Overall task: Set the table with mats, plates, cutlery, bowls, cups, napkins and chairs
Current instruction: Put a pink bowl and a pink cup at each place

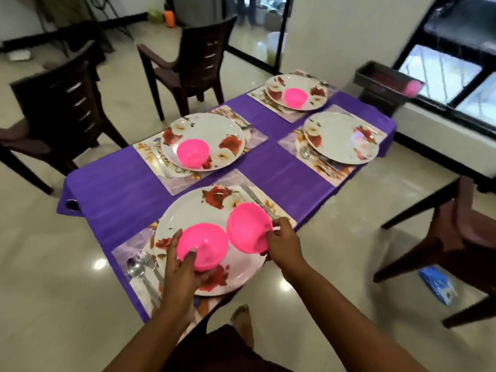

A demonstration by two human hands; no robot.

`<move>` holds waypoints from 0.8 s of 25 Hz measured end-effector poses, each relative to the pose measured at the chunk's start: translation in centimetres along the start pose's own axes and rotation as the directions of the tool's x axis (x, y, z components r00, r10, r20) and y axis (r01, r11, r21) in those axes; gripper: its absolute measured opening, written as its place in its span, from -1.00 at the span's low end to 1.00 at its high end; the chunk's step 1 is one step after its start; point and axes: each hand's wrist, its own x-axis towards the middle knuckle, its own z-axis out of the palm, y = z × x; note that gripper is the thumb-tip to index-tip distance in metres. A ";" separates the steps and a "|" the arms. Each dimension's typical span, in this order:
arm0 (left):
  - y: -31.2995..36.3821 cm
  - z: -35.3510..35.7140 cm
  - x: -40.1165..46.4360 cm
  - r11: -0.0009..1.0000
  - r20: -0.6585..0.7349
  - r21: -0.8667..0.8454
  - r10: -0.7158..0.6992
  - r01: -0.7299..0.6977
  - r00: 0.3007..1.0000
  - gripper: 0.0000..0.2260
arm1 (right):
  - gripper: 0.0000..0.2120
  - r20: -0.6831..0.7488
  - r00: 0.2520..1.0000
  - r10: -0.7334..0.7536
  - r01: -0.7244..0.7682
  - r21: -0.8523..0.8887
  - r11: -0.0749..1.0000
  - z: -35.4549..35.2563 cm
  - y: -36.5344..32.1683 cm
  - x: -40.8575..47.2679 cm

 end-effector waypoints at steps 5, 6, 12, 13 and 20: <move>3.5 -0.1 5.3 0.986 -0.247 -0.060 0.135 -0.154 0.960 -0.55 | -0.82 0.176 0.969 0.174 -0.191 0.086 0.978 3.4 -3.7 8.8; 3.9 -0.3 5.7 0.984 -0.270 -0.071 0.141 -0.166 0.952 -0.55 | -0.81 0.207 0.959 0.194 -0.213 0.076 0.974 4.3 -4.0 10.0; 3.9 -0.9 6.6 0.983 -0.296 -0.139 0.075 -0.120 0.952 -0.54 | -0.74 0.242 0.939 0.245 -0.263 0.044 0.964 7.4 -4.6 13.4; 3.9 -0.9 6.5 0.980 -0.299 -0.152 0.076 -0.126 0.951 -0.55 | -0.75 0.242 0.938 0.249 -0.270 0.055 0.961 7.7 -4.4 13.7; 2.8 -0.8 4.9 0.970 -0.363 -0.170 0.104 -0.175 0.926 -0.56 | -0.72 0.193 0.961 0.200 -0.225 0.115 0.968 8.7 -3.6 14.5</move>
